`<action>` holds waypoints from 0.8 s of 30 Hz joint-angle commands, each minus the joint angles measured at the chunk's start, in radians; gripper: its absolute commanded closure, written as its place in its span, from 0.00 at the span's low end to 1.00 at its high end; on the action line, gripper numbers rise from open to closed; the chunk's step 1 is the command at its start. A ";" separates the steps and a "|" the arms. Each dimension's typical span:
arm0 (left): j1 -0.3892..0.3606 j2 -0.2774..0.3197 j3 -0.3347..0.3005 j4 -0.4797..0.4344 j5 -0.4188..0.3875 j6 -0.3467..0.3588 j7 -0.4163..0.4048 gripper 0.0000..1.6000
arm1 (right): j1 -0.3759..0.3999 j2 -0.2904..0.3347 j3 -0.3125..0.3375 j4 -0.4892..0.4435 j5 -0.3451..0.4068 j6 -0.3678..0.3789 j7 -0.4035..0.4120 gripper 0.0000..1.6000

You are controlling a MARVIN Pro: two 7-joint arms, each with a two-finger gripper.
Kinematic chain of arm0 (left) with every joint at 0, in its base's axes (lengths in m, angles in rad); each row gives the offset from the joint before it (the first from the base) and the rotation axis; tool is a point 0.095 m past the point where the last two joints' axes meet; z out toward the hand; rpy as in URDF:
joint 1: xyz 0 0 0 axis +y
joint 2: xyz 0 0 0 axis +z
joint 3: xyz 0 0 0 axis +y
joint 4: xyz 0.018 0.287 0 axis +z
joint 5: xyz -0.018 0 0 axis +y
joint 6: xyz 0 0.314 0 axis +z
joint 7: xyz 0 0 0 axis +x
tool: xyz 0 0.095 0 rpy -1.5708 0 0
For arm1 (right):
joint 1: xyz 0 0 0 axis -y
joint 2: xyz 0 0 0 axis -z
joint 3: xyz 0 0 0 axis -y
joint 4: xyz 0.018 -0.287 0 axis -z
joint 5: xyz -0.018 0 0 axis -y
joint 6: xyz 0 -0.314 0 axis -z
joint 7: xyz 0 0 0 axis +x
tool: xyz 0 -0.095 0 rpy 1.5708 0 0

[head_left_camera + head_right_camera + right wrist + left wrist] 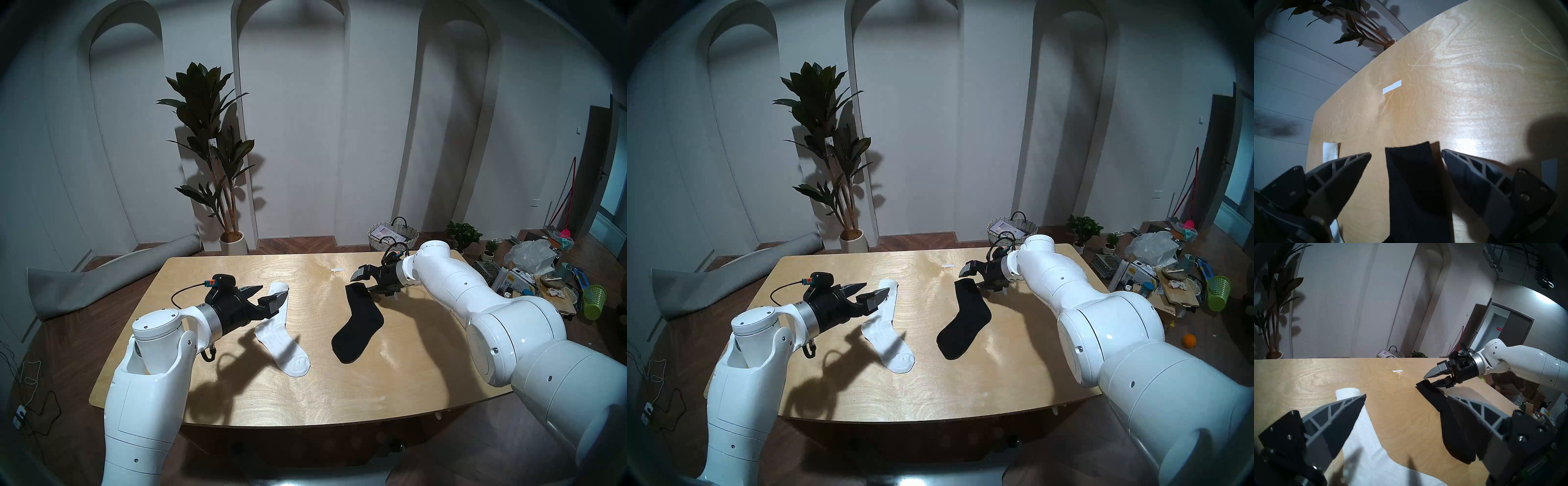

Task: Fold socks in half once and place them neatly on the table

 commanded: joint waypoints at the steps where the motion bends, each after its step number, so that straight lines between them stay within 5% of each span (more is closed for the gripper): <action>1: 0.014 -0.012 0.004 -0.037 -0.002 0.001 0.008 0.00 | -0.014 0.008 -0.047 0.050 -0.033 -0.021 0.050 0.00; 24: 0.065 -0.025 0.009 -0.085 -0.011 -0.004 0.063 0.00 | -0.009 -0.044 -0.114 0.132 -0.061 -0.124 0.151 0.00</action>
